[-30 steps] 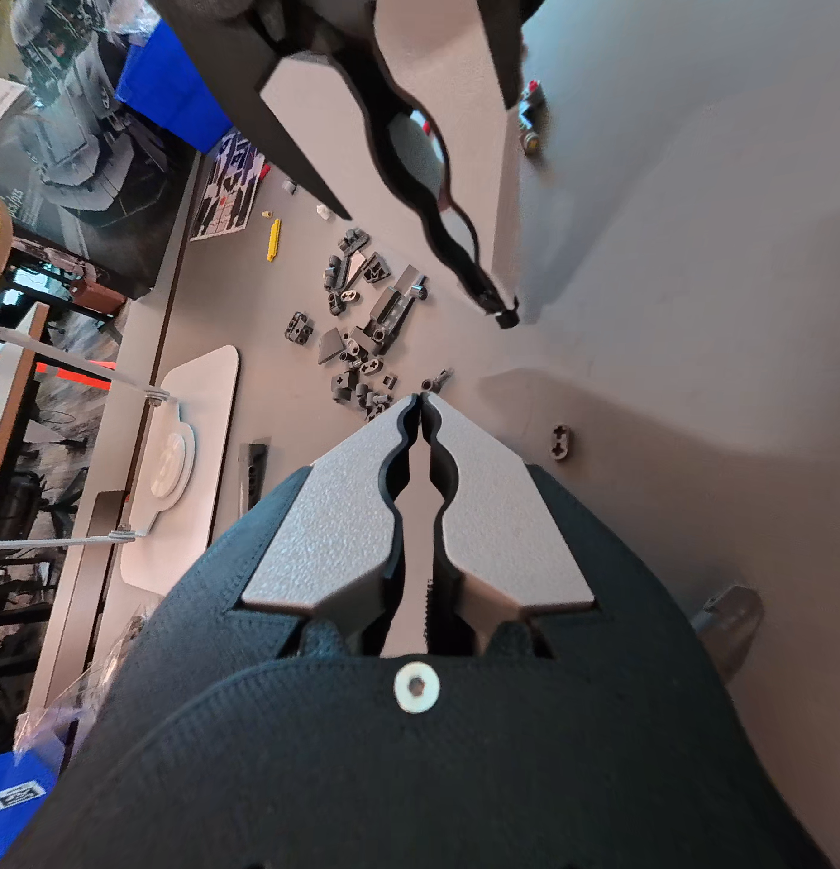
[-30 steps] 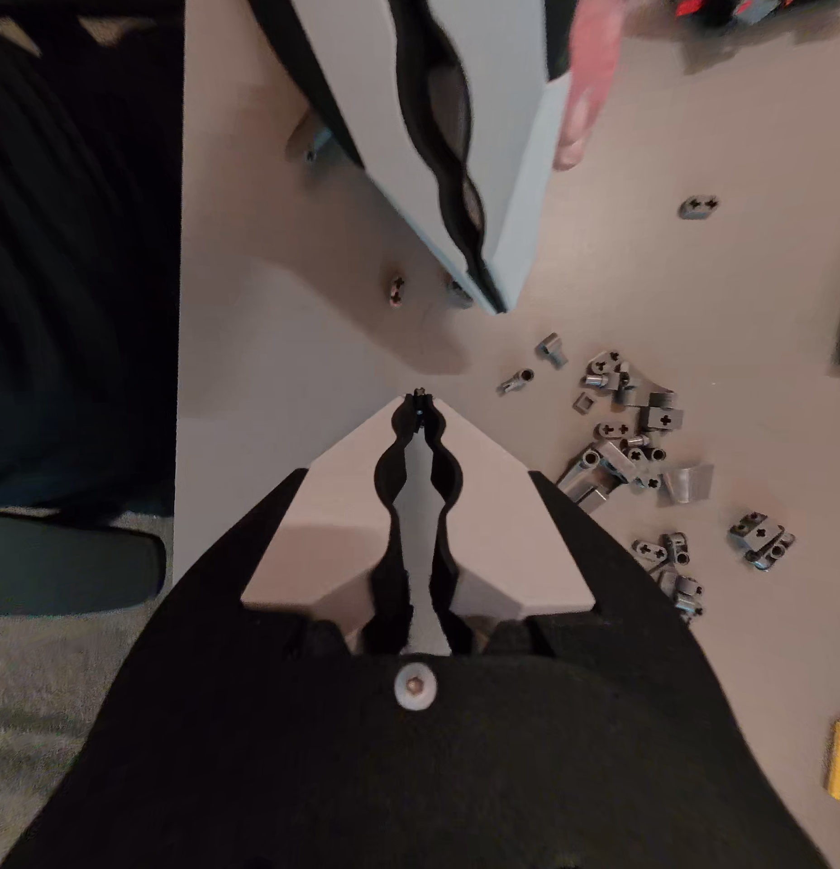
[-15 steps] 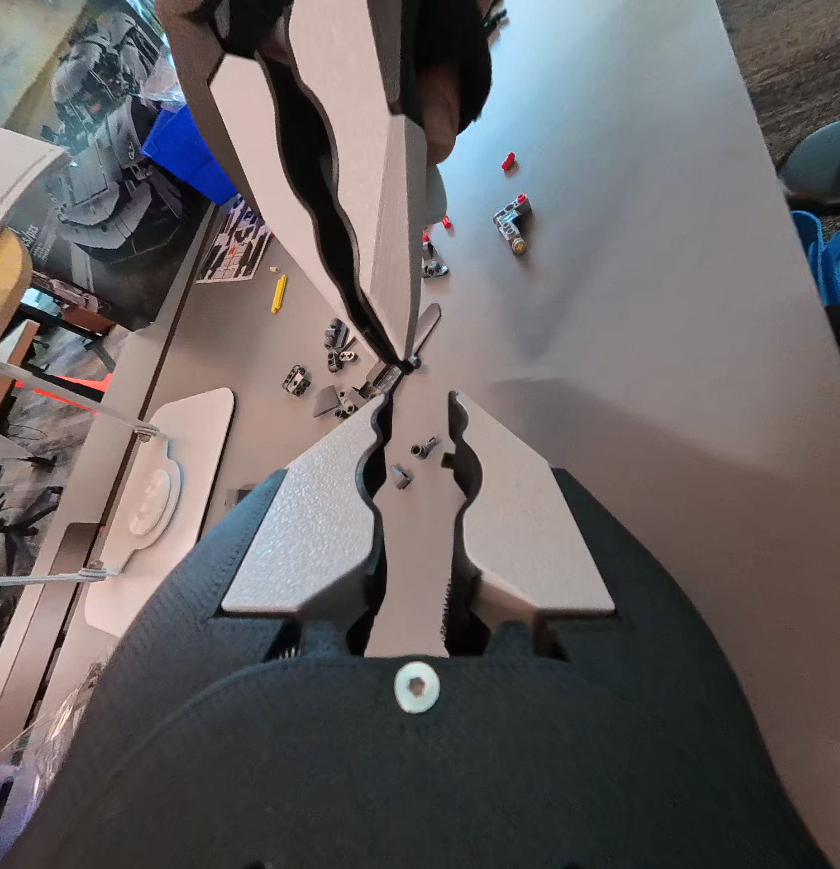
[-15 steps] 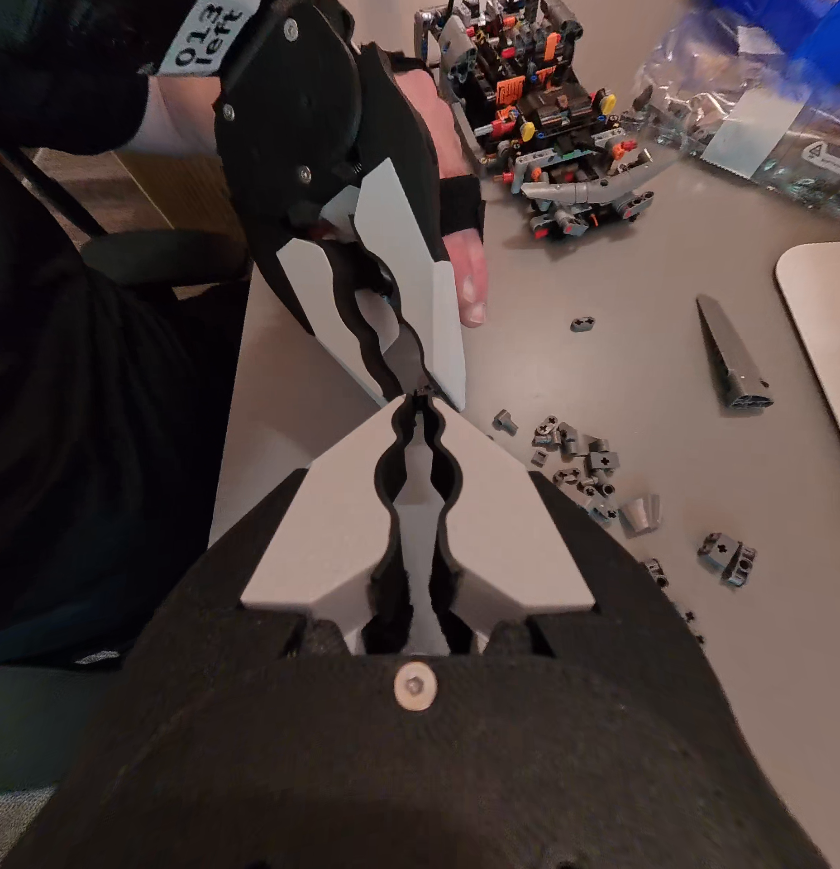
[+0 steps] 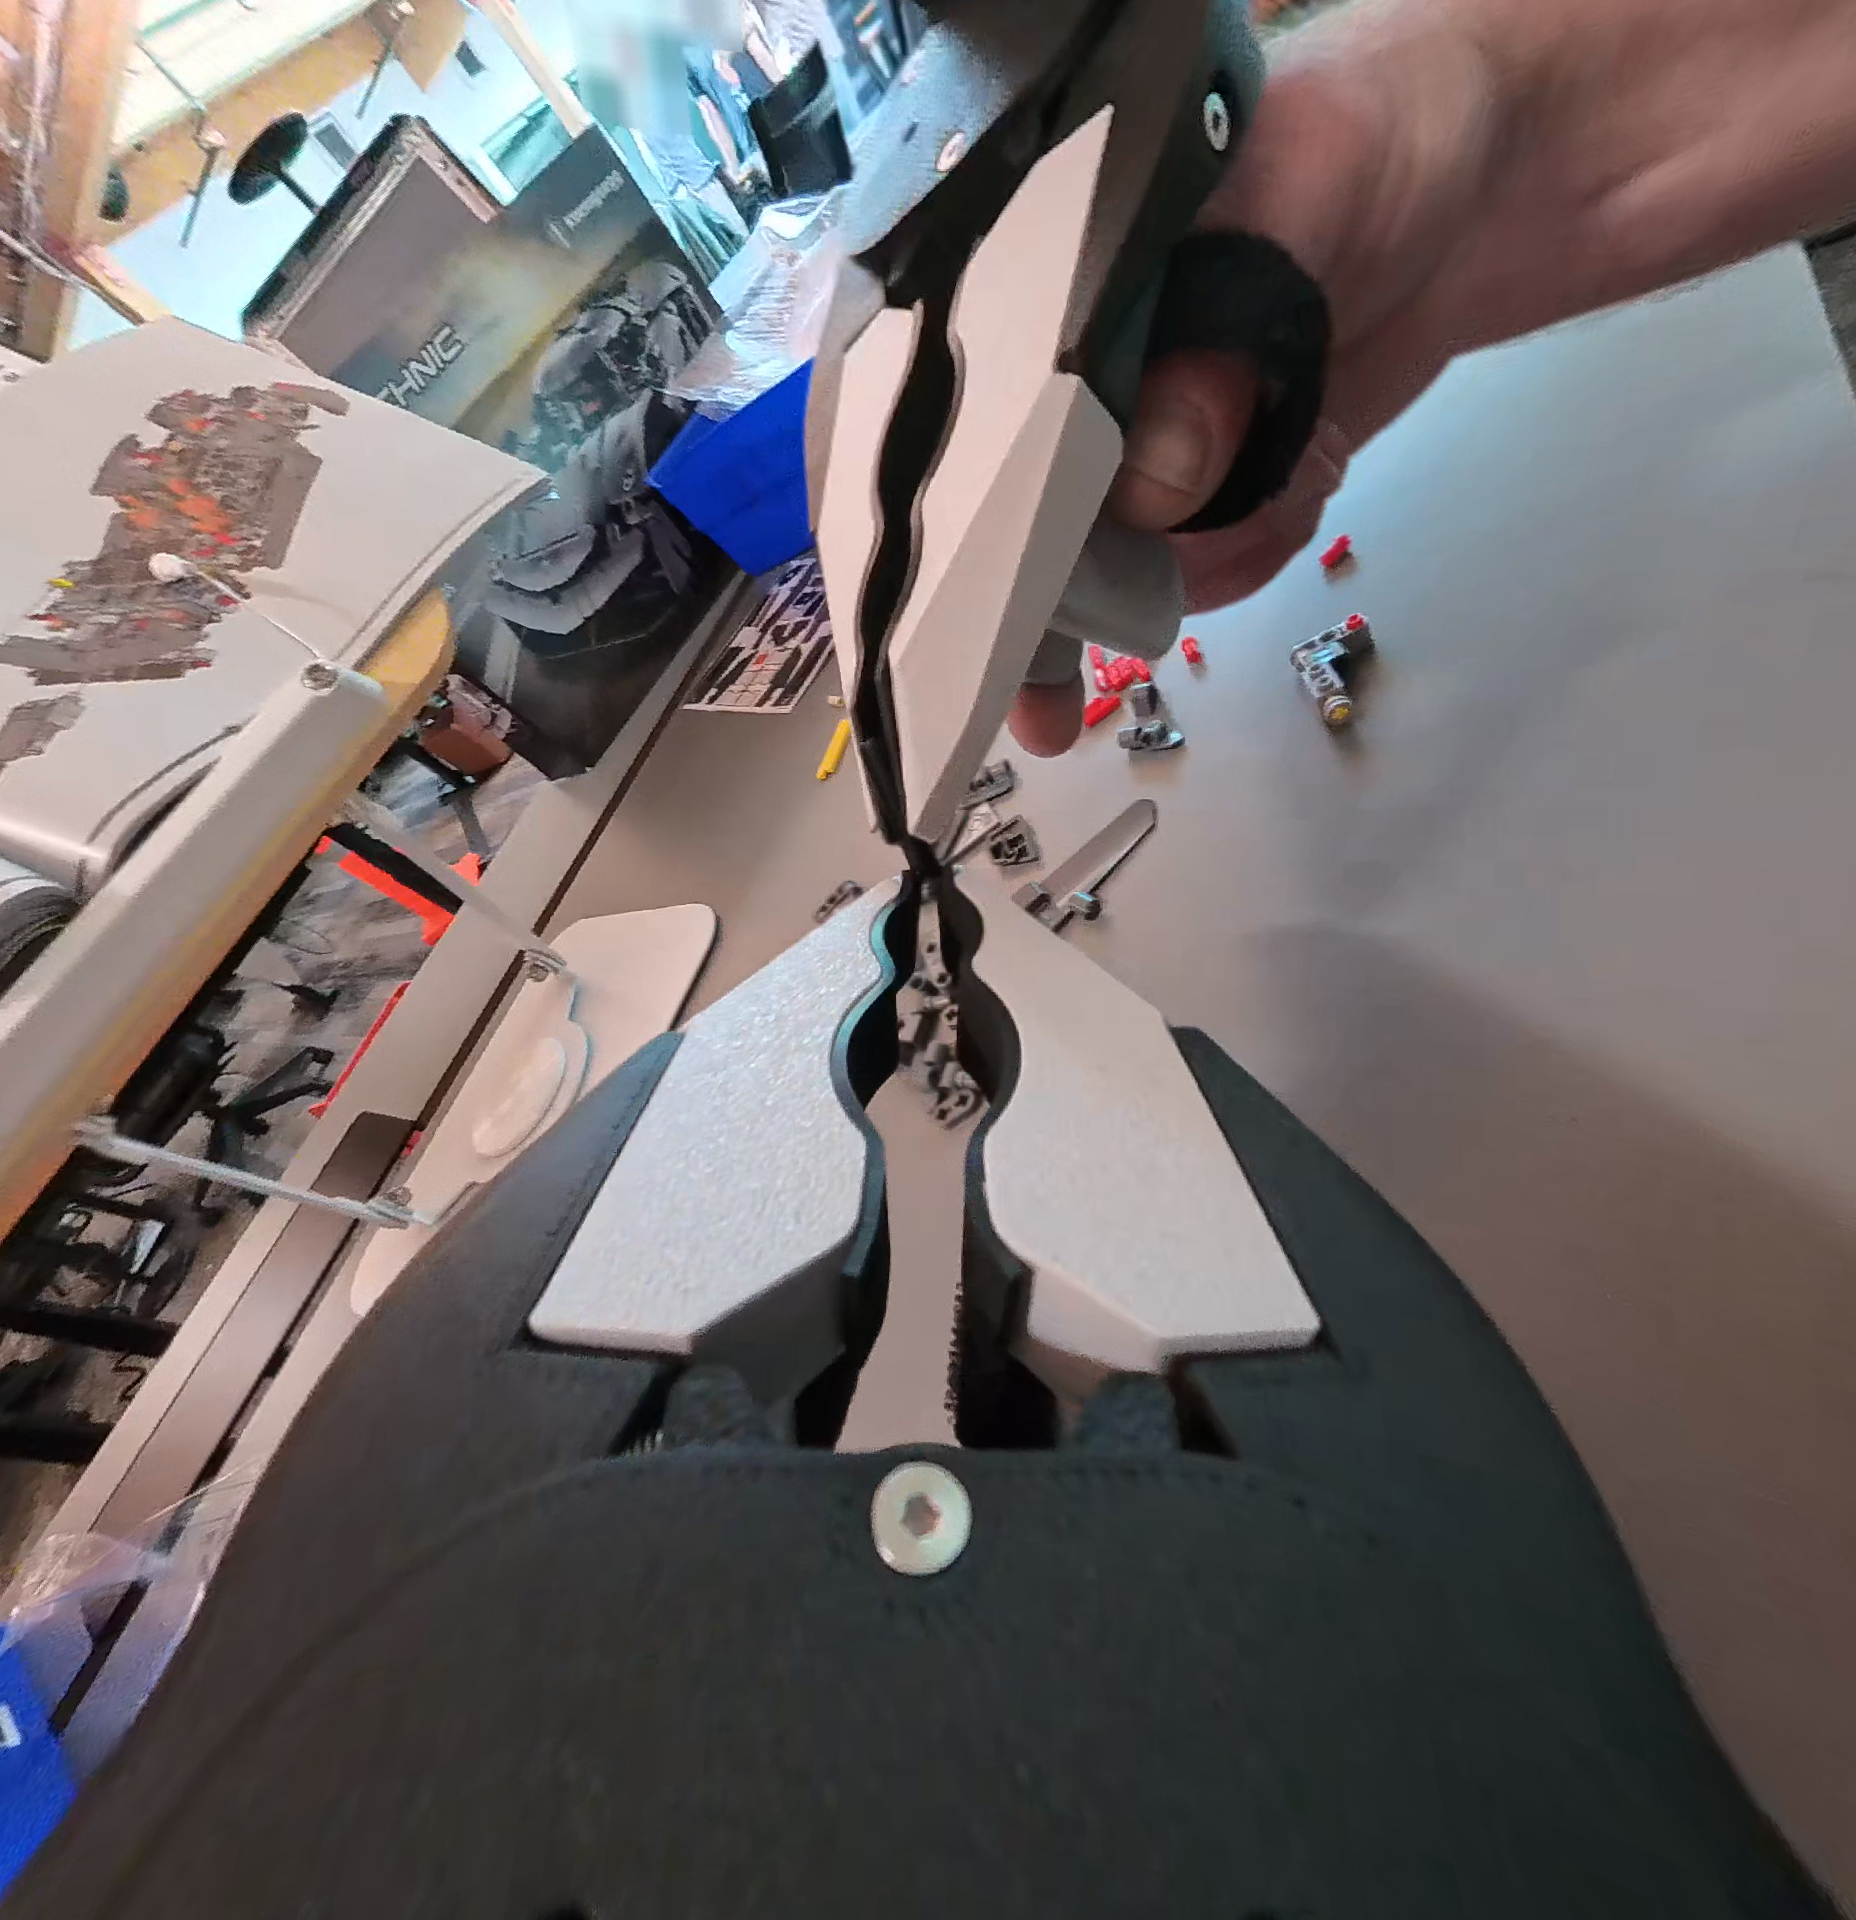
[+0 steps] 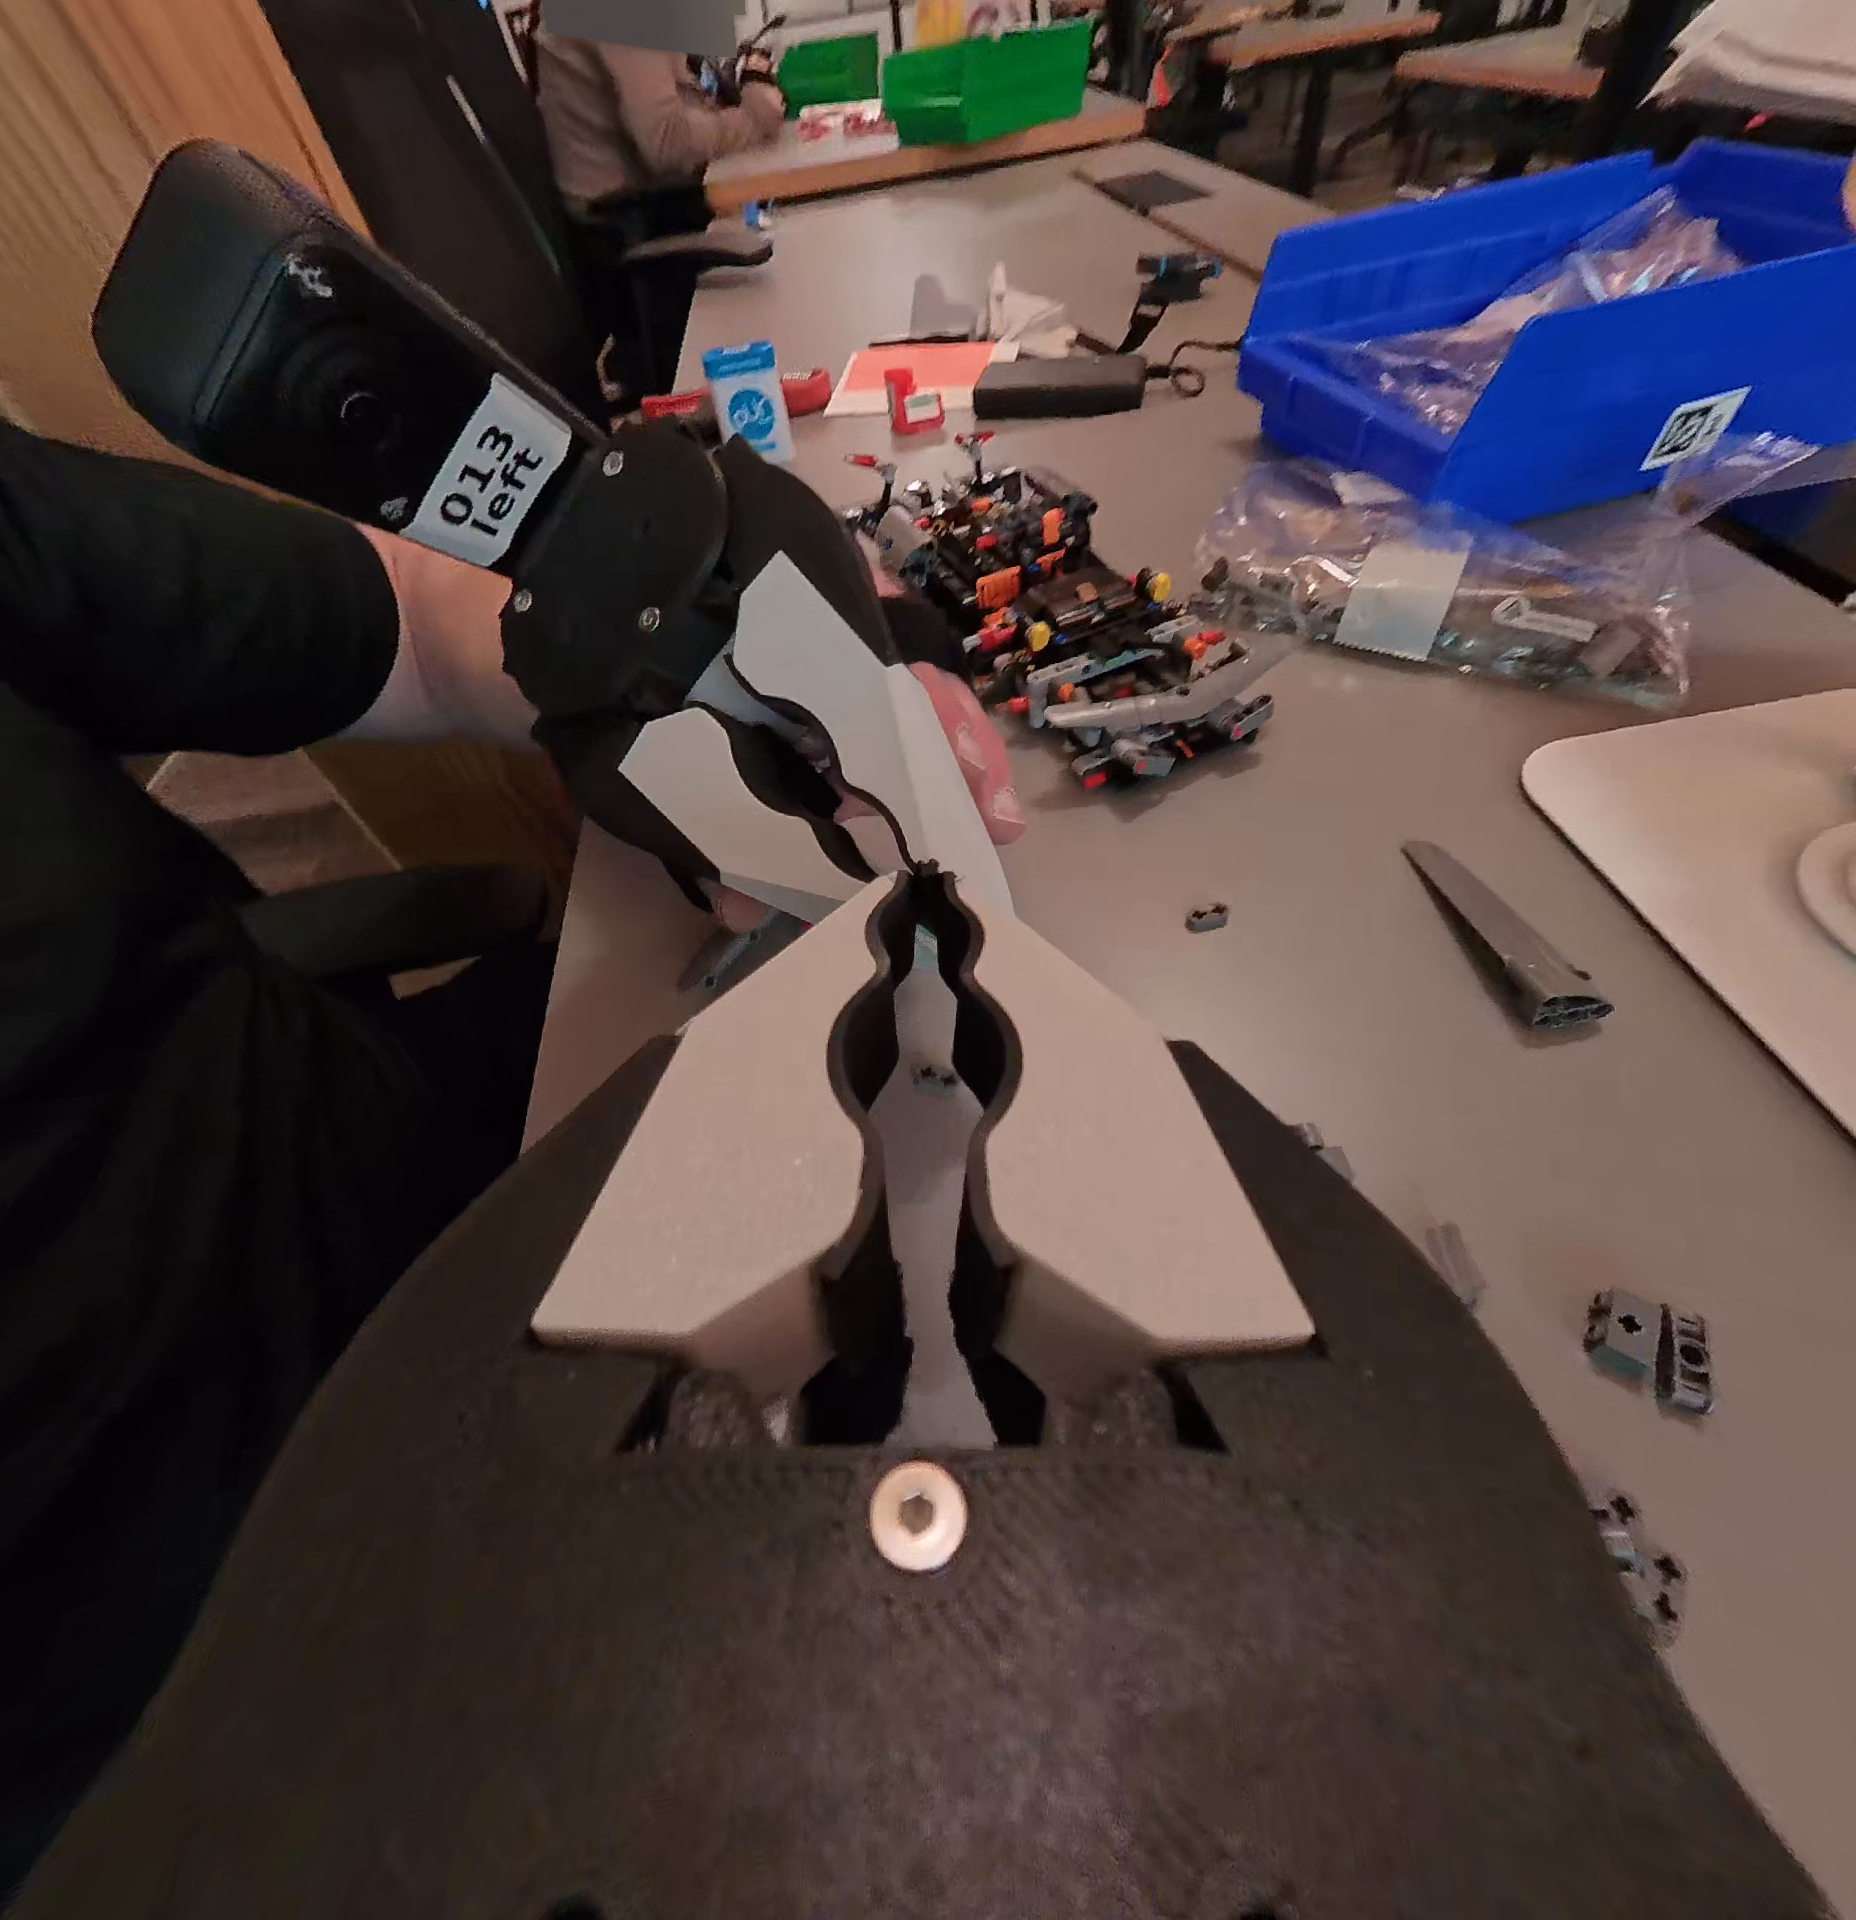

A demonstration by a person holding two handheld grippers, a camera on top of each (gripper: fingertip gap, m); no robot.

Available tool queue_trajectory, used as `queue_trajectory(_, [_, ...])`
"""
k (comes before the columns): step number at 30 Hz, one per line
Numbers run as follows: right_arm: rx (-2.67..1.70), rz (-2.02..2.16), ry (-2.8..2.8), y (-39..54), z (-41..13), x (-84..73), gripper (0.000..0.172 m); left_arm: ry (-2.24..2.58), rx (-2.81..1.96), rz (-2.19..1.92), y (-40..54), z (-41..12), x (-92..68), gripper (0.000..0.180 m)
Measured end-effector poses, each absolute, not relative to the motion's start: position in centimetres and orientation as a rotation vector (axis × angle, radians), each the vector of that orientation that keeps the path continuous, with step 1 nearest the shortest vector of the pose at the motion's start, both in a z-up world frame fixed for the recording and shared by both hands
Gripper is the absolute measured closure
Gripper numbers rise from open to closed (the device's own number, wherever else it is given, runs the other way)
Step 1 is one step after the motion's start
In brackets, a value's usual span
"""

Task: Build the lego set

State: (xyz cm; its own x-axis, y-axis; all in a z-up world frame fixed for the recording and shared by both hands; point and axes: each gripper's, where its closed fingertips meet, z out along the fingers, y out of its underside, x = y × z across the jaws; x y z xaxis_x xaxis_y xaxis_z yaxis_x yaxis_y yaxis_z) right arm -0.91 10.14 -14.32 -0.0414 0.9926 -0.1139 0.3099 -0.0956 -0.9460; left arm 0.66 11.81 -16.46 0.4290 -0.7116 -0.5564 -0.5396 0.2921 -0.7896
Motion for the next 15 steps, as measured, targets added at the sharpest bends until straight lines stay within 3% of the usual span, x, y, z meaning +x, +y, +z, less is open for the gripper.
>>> queue_trajectory(15, [-1.431,1.058,-1.302,10.67,-13.93,-1.69,0.171,1.168,-1.316,-0.044,12.33,-15.41,-0.11,0.174])
